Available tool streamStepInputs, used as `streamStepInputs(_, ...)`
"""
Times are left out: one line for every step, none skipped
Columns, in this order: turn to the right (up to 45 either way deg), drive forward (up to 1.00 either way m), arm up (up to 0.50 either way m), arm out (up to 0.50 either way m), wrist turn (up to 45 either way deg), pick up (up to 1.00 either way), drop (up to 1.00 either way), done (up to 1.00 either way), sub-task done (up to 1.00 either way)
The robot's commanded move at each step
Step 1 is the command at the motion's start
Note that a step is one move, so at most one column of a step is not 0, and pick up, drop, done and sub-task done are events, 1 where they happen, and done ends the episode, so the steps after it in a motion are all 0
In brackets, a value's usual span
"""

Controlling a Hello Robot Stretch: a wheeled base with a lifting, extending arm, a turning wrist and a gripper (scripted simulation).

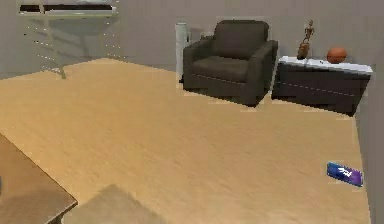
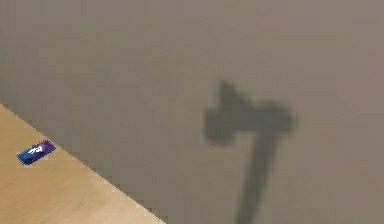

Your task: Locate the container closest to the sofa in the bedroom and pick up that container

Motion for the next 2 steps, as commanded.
streamStepInputs(0.0, 0.90, 0.00, 0.00, 0.0, 0.00, 0.00, 0.00, 0.00)
streamStepInputs(24.0, 0.00, 0.00, 0.00, 0.0, 0.00, 0.00, 0.00, 0.00)
